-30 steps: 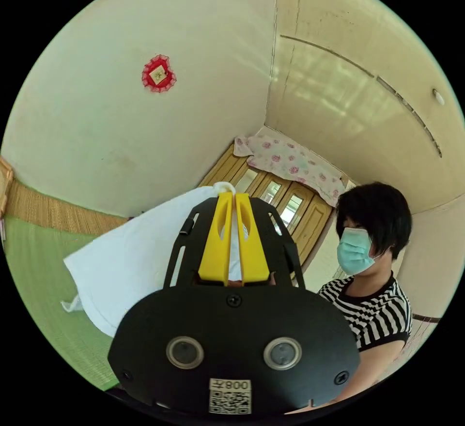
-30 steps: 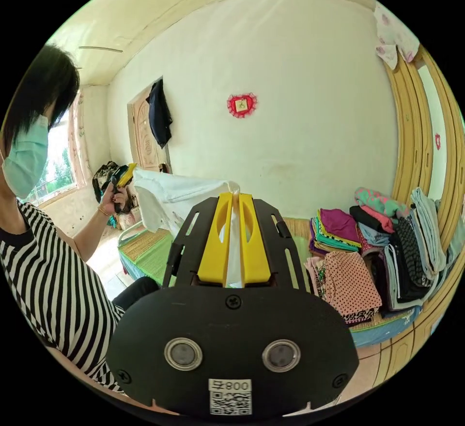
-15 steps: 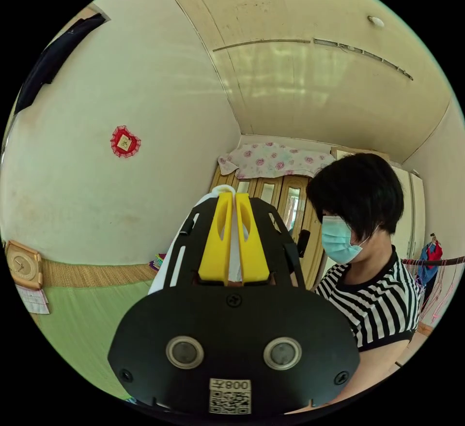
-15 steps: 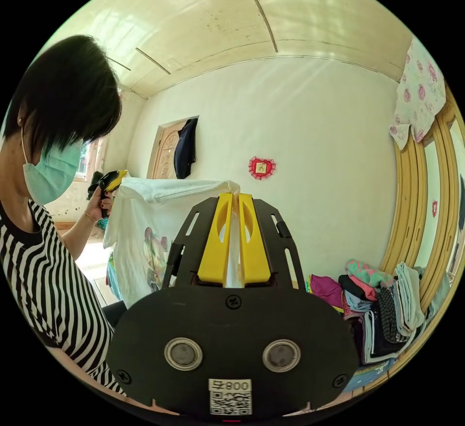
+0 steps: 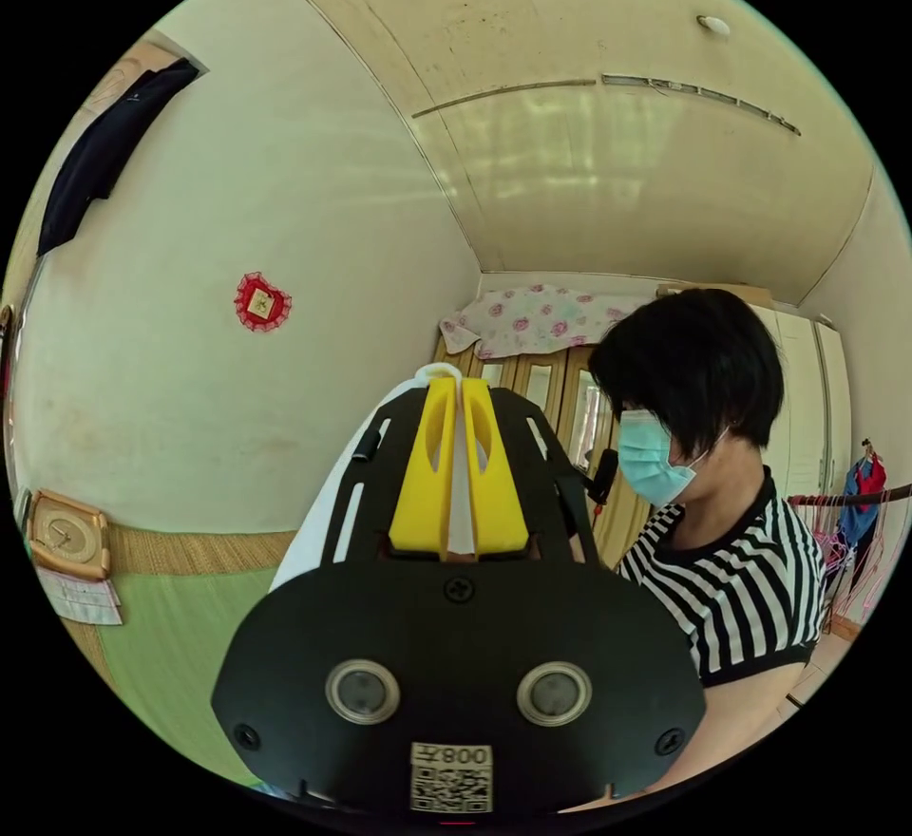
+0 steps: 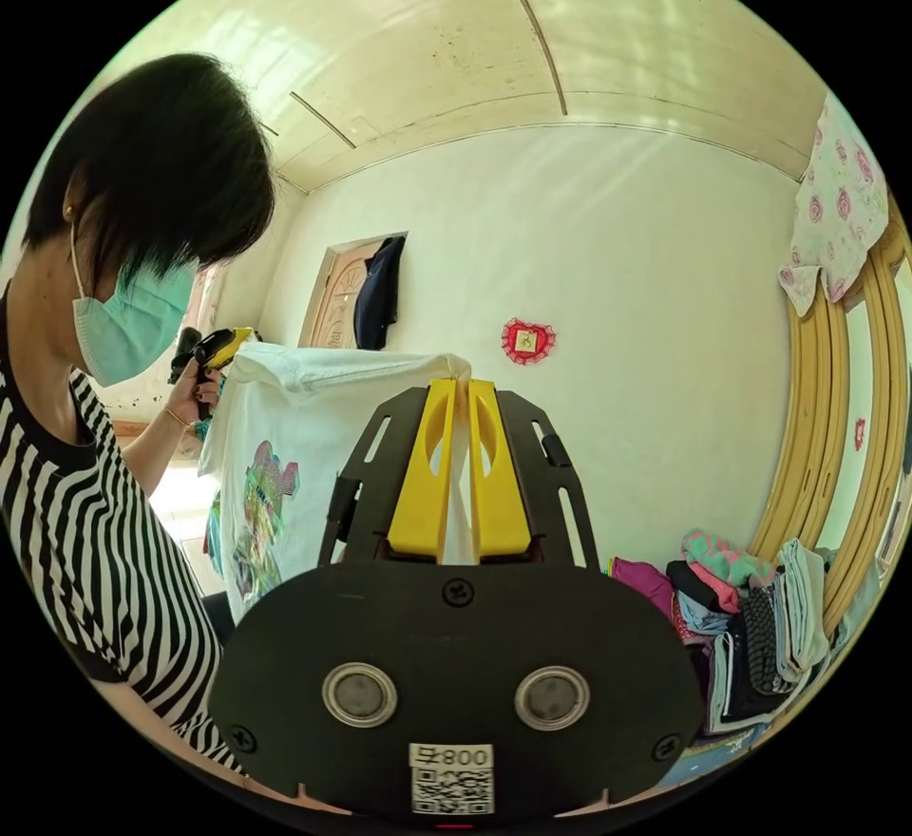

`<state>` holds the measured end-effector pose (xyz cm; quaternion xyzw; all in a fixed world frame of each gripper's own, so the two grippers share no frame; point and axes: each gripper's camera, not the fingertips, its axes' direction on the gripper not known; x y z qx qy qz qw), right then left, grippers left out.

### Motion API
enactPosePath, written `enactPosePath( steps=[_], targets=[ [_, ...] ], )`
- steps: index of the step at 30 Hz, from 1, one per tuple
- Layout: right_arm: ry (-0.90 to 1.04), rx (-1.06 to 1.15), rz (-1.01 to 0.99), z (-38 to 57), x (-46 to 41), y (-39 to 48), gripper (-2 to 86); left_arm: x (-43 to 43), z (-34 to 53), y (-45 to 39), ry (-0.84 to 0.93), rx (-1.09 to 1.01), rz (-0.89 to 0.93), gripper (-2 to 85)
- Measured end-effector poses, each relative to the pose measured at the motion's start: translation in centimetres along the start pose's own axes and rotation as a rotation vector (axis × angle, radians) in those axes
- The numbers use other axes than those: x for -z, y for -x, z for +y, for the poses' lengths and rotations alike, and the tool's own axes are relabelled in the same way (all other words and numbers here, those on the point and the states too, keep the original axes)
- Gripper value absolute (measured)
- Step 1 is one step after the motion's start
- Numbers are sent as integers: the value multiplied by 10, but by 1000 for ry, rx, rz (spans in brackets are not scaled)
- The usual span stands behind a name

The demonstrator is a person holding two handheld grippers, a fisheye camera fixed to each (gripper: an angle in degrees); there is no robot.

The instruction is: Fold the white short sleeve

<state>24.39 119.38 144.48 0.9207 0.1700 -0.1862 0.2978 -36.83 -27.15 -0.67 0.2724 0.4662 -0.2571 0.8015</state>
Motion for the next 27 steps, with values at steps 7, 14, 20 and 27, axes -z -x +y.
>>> enactPosePath(
  steps=[7,14,20,27],
  targets=[
    [45,-7,-6,-11,-92,-34,21,-22,-19,48,20,16,-47,8],
    [173,-71,-50,-11,-268,-105,22,-84,-35,168,99,124,-146,8],
    [447,-158,-88,23,-493,-184,26,-162,-23,323,251,259,-330,13],
    [980,-327,-82,136,-808,-273,47,-261,53,535,568,509,-632,53]
  ],
)
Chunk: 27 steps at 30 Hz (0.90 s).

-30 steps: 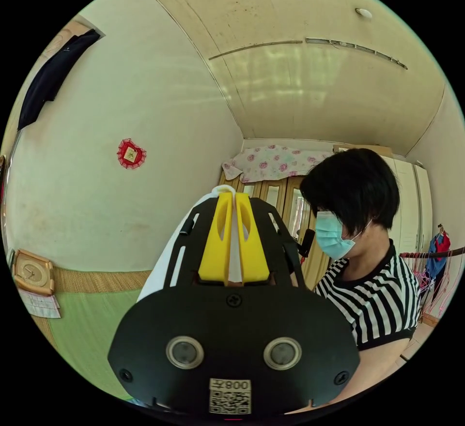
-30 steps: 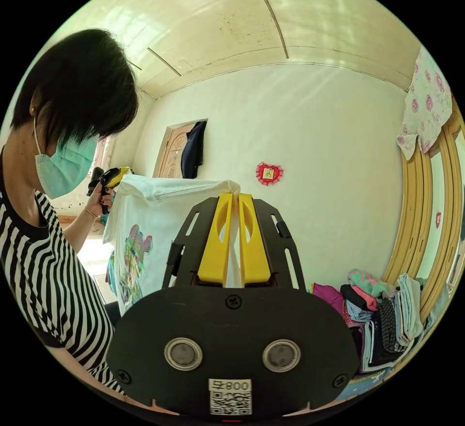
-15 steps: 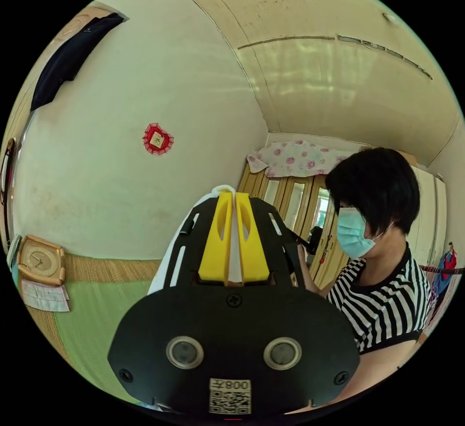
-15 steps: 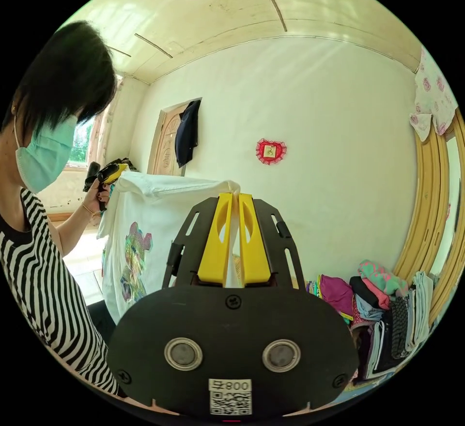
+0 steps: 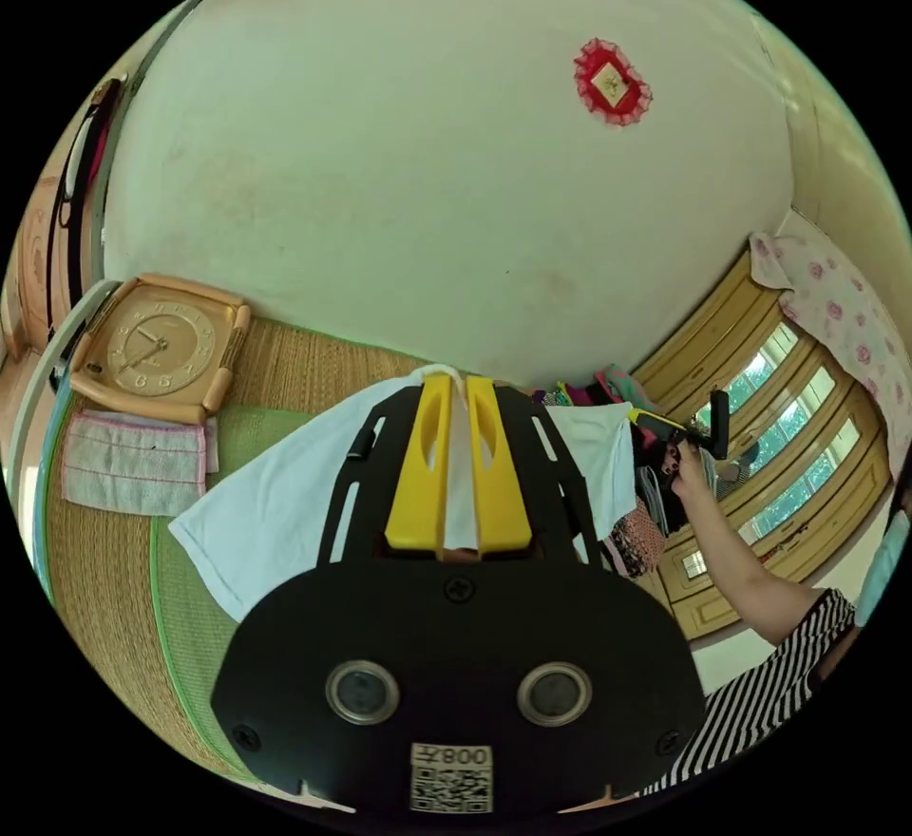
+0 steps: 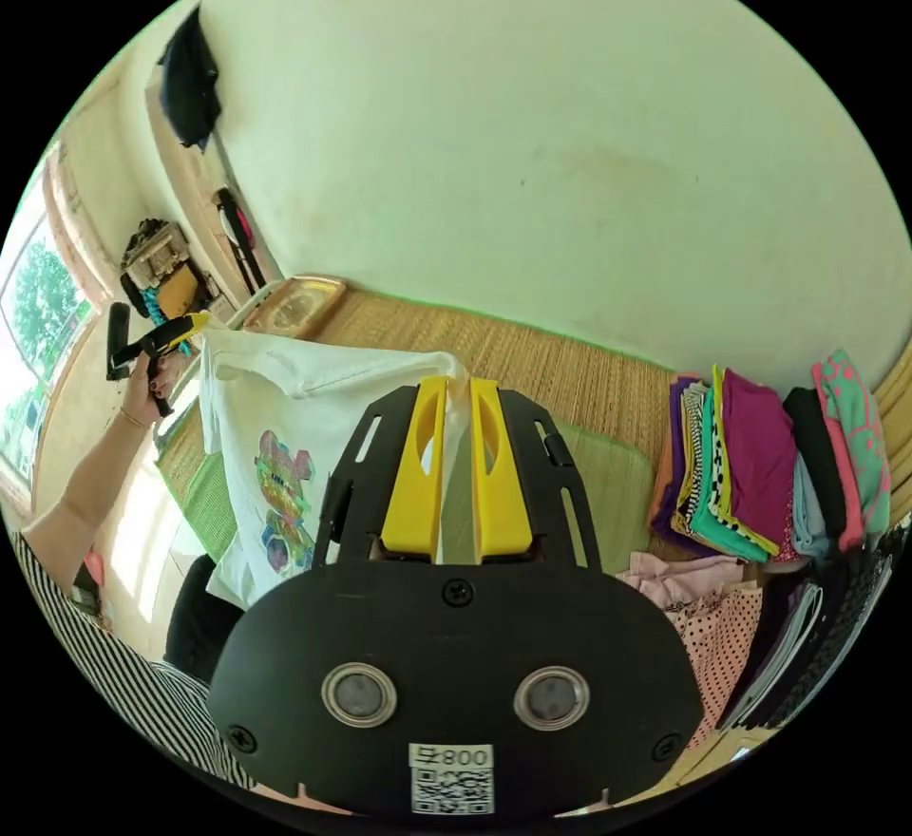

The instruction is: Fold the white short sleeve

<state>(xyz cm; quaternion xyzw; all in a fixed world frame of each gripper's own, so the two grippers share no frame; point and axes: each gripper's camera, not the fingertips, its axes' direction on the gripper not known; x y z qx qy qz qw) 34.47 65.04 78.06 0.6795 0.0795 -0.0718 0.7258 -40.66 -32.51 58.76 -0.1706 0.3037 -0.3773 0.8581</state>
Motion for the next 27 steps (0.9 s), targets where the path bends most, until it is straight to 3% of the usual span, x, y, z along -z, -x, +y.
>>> enactPosePath(
  steps=[3,7,12,18,27],
  targets=[
    [192,-86,39,-43,-90,-34,50,-66,-9,46,151,116,-99,71],
    [245,-74,5,-51,-157,-50,60,-106,7,89,237,158,-34,75],
    [391,-73,-78,-37,-239,-56,79,-119,38,145,321,283,-141,84],
    [507,-111,-43,-73,-305,-56,78,-145,23,172,367,332,-230,89],
    [497,-82,89,-150,-340,-44,33,-205,-29,174,384,289,-371,31]
  ],
)
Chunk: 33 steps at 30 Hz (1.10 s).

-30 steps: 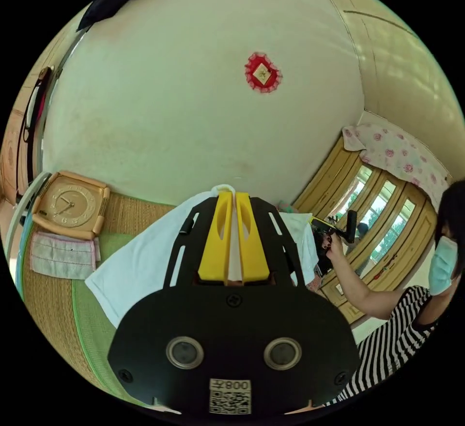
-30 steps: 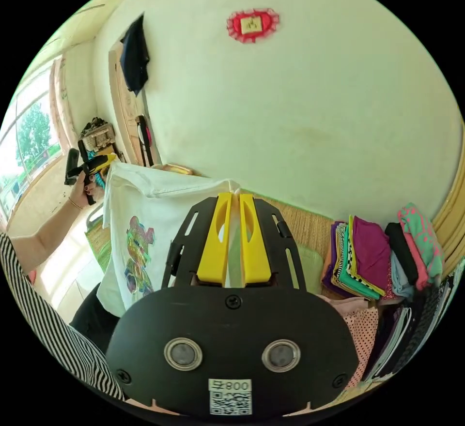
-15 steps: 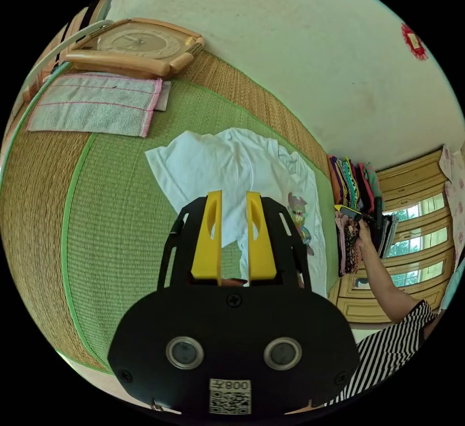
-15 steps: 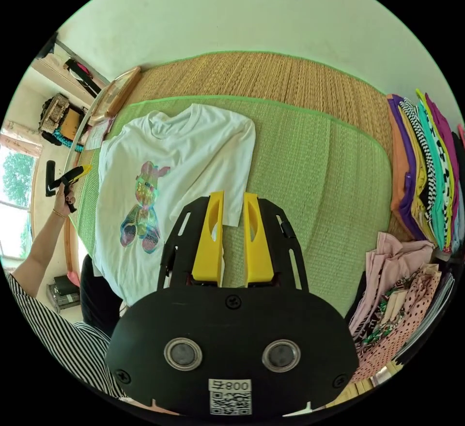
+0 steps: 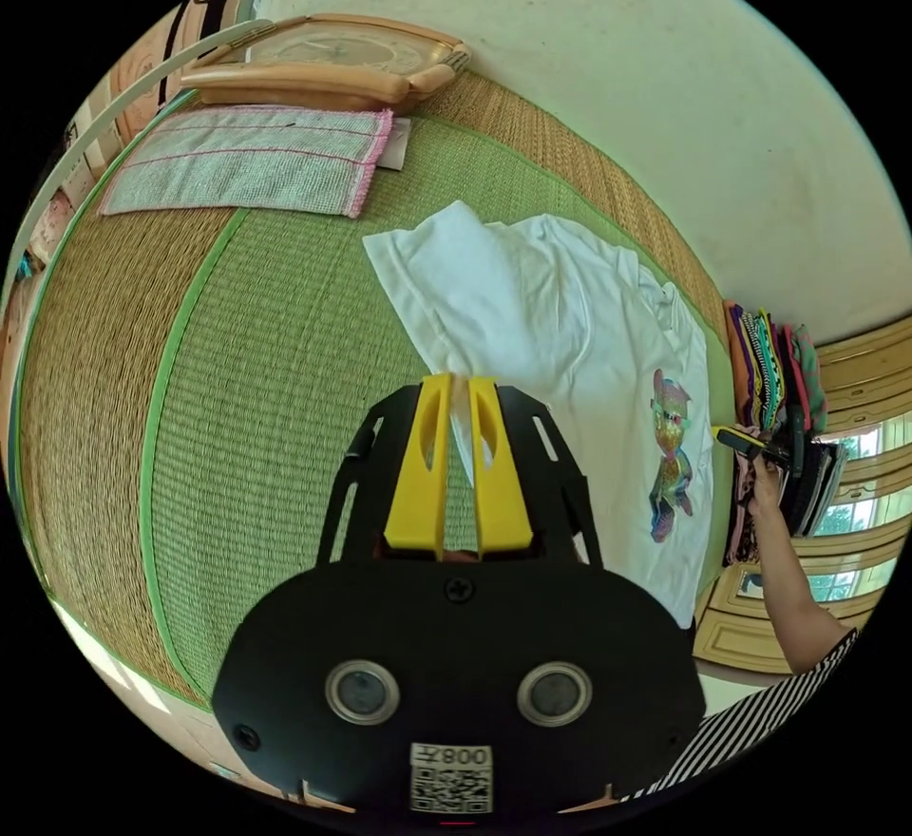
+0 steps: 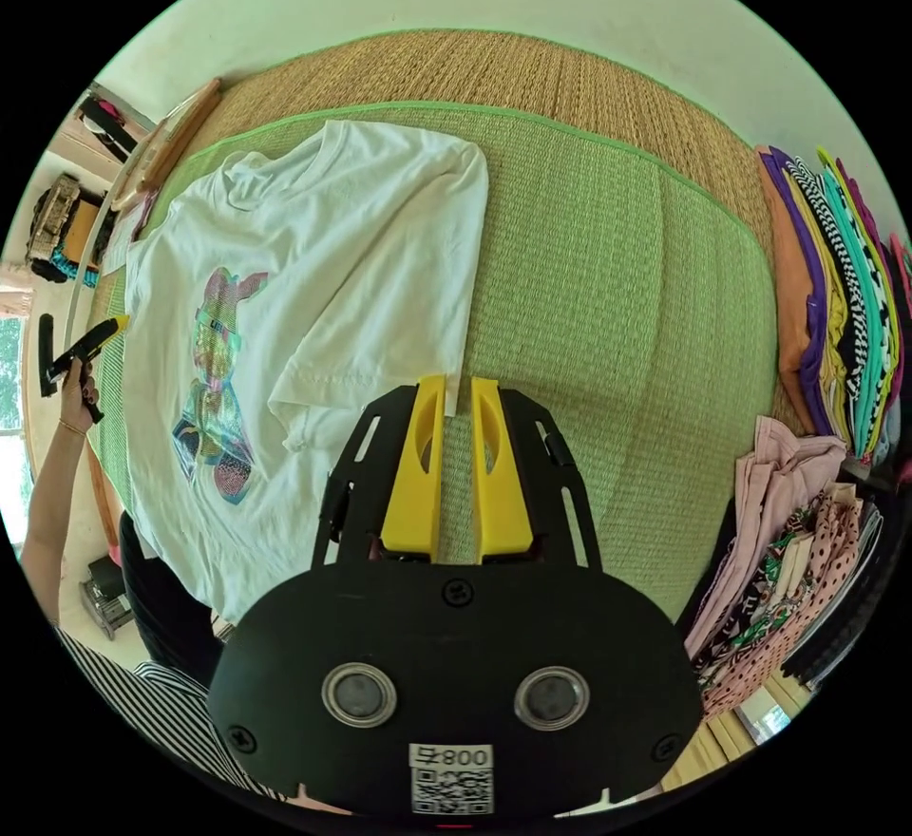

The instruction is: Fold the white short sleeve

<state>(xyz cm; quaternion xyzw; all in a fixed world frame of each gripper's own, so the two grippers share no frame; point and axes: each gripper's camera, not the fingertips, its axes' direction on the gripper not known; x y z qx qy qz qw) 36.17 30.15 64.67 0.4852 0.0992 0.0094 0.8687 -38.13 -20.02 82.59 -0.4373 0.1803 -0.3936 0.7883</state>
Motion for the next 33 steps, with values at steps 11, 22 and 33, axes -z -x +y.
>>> enactPosePath(
  steps=[11,22,33],
  targets=[
    [83,28,279,-83,23,-22,2,18,-54,8,-43,1,-36,6],
    [-33,-155,193,-136,52,-78,-4,5,-85,-3,-121,-16,149,4],
    [-100,85,-40,-224,-1,22,-4,-85,-178,-104,-8,-258,162,2]
  ],
)
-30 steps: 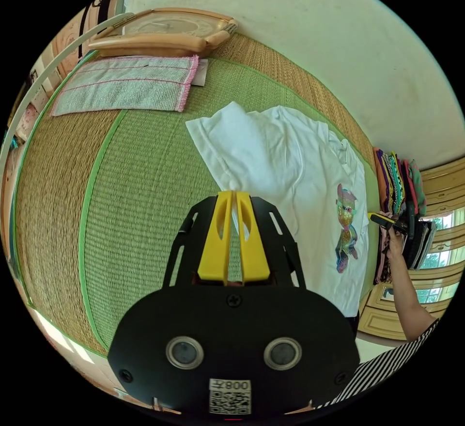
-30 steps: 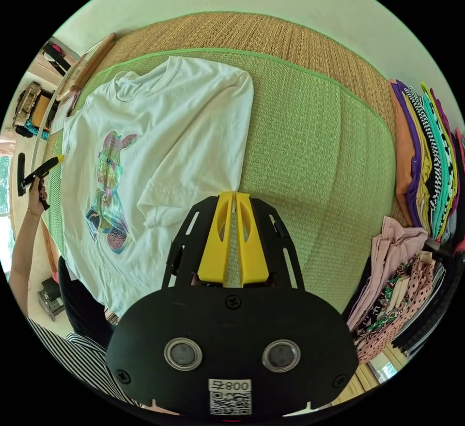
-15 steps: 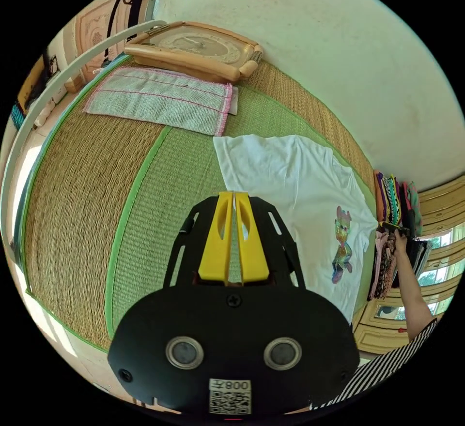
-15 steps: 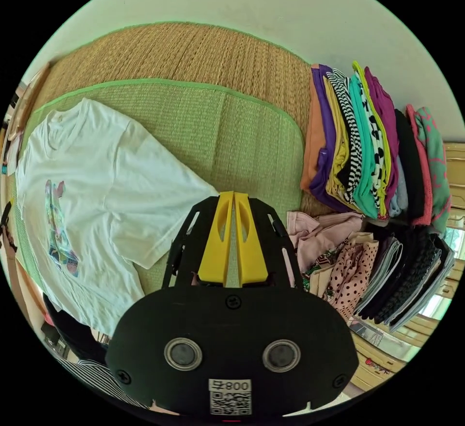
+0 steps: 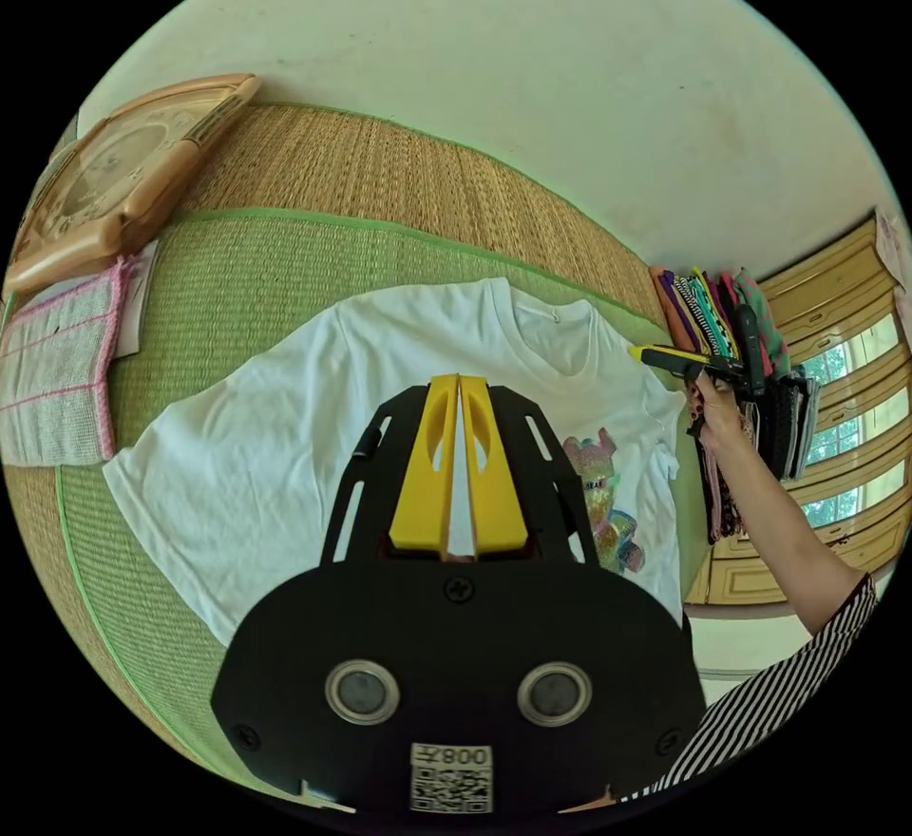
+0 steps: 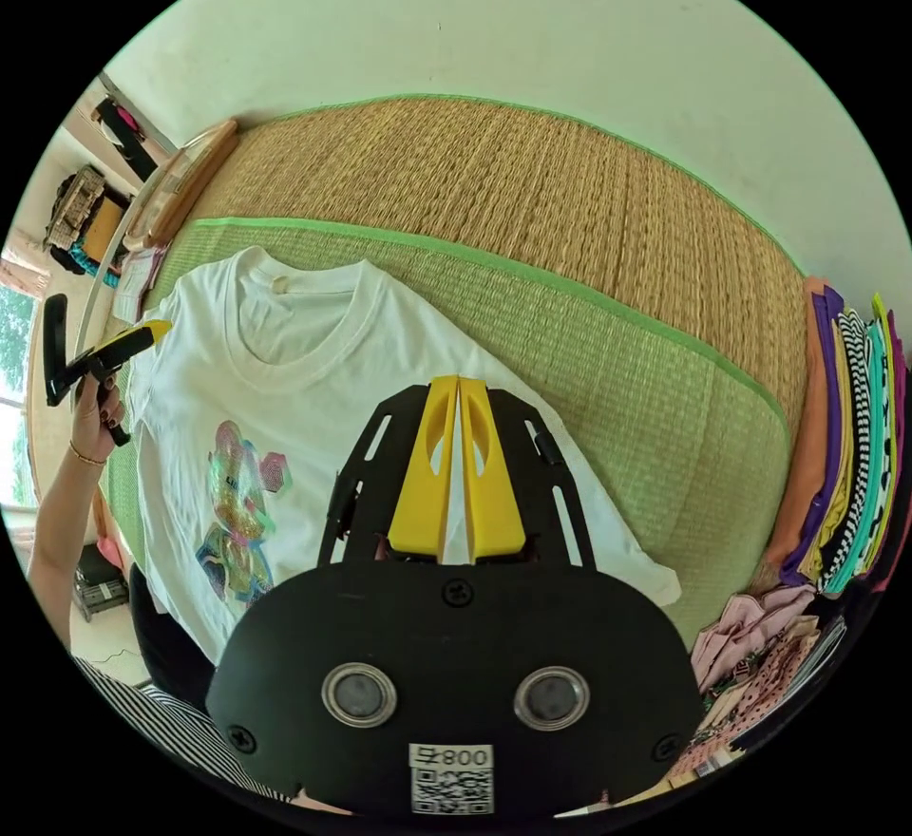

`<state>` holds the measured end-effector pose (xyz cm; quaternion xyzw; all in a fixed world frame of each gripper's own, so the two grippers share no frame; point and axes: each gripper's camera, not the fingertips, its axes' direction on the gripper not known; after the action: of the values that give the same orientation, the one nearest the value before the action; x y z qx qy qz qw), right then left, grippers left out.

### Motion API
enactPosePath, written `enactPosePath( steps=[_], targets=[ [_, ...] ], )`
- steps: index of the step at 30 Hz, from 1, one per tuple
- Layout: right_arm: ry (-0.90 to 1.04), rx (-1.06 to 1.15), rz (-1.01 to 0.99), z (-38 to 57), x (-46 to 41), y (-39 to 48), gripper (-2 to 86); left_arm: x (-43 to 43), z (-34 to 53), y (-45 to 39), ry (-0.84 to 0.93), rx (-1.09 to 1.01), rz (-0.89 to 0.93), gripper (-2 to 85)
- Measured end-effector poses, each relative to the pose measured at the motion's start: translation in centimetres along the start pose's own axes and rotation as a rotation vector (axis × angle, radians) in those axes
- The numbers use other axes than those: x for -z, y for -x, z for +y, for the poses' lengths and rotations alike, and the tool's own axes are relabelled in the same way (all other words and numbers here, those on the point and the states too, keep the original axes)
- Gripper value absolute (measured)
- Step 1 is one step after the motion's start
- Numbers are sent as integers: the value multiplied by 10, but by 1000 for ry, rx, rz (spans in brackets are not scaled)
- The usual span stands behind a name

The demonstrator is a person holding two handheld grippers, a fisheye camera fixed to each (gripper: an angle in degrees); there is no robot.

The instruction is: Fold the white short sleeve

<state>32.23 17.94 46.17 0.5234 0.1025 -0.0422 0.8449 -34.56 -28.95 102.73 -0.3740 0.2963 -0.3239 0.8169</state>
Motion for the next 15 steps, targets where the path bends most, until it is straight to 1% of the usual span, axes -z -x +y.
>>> enactPosePath(
  steps=[1,2,4,8,10,12,14,15],
  targets=[
    [10,-1,7,-4,-5,0,-4,-5,-4,0,6,4,-5,2],
    [-35,-17,22,-8,-5,-2,-4,-13,-10,2,14,15,-24,1],
    [-36,-30,-6,-19,-7,-8,-4,-24,-20,7,39,29,-61,1],
    [-44,-29,-28,-29,-5,-22,-4,-33,-30,22,-7,93,-2,1],
    [-101,-26,-48,-18,5,-28,-4,-31,-27,24,-36,106,34,1],
    [-161,-12,-87,16,23,-37,-4,-23,-12,26,-65,89,94,1],
    [-175,0,-103,54,32,-44,-4,-13,8,27,-71,64,128,1],
    [-168,8,-110,82,34,-48,-4,-4,24,29,-78,57,111,1]
  ],
)
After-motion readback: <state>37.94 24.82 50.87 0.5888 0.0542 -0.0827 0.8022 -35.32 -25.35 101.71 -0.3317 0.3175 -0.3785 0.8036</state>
